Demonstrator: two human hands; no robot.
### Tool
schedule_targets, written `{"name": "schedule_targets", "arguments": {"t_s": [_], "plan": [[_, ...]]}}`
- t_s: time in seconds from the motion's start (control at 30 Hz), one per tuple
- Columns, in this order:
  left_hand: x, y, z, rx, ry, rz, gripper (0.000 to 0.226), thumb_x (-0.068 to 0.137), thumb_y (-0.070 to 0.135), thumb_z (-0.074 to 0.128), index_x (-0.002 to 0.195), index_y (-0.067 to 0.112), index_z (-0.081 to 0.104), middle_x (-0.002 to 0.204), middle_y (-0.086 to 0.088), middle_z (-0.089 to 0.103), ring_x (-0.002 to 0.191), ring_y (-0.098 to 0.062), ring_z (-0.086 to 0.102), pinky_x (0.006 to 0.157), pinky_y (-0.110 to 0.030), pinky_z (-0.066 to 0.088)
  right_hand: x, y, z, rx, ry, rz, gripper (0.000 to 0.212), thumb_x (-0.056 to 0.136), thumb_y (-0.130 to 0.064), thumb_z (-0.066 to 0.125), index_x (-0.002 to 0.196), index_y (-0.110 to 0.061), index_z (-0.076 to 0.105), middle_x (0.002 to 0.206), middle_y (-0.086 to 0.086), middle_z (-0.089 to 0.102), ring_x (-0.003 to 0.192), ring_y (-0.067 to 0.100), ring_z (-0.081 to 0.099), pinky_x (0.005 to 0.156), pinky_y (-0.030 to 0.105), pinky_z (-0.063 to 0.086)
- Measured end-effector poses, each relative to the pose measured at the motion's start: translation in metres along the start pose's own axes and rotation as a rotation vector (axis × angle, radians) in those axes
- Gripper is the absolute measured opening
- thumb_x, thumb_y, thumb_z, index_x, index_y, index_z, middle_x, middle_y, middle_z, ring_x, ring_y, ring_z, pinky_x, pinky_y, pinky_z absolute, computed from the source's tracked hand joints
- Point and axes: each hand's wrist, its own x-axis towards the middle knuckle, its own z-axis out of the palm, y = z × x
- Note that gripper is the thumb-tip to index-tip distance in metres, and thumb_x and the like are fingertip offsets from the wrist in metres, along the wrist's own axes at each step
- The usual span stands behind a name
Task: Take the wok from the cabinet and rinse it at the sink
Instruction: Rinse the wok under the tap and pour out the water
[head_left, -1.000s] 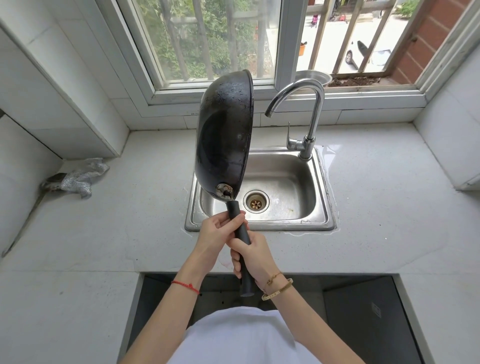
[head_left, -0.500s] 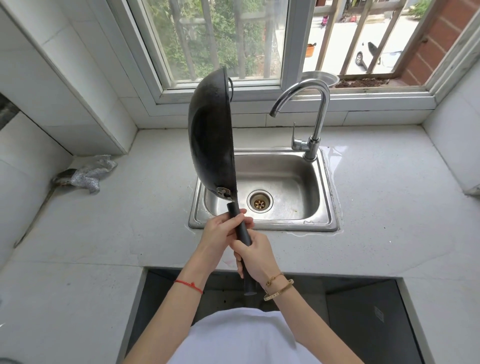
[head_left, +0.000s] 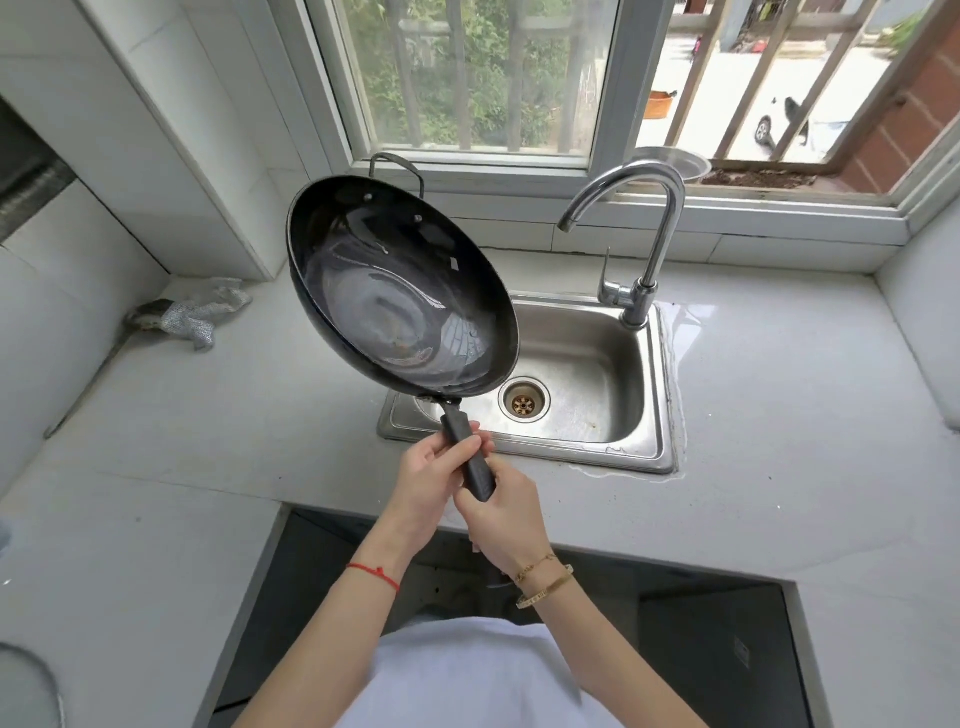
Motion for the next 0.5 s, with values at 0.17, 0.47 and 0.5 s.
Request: {"name": "schedule_targets", "arguments": {"t_s": [0.17, 0.47, 0.5], "plan": [[-0.006, -0.002, -0.005, -0.112, -0.056, 0.018, 0.023, 0.092, 0.006, 0.060, 0.115, 0.001, 0.064, 0.097, -0.008, 0.072, 0.097, -0.019, 0.068, 0.082, -0.027, 0.057, -0.001, -0.006, -0.012, 0.226, -0.267, 0.074, 0.010, 0.086, -0.005, 0.061, 0.079, -0.006, 0.054, 0.057, 0.008, 0.055, 0.039, 0.016, 0.052, 0.041, 0.027, 0.050], [-0.026, -0.004, -0.010, -0.083, -0.128, 0.044, 0.036, 0.086, 0.014, 0.064, 0.118, -0.002, 0.063, 0.106, -0.012, 0.071, 0.105, -0.022, 0.067, 0.090, -0.029, 0.056, -0.021, -0.015, -0.013, 0.243, -0.302, 0.032, 0.015, 0.088, -0.002, 0.059, 0.077, -0.009, 0.052, 0.052, 0.006, 0.053, 0.035, 0.016, 0.050, 0.036, 0.025, 0.047], [-0.028, -0.002, -0.011, -0.065, -0.138, 0.048, 0.038, 0.086, 0.014, 0.064, 0.120, -0.003, 0.062, 0.109, -0.014, 0.071, 0.106, -0.023, 0.067, 0.090, -0.029, 0.056, -0.024, -0.017, -0.011, 0.236, -0.281, 0.032, 0.014, 0.088, -0.002, 0.059, 0.078, -0.009, 0.052, 0.051, 0.006, 0.053, 0.035, 0.016, 0.050, 0.036, 0.025, 0.046]]}}
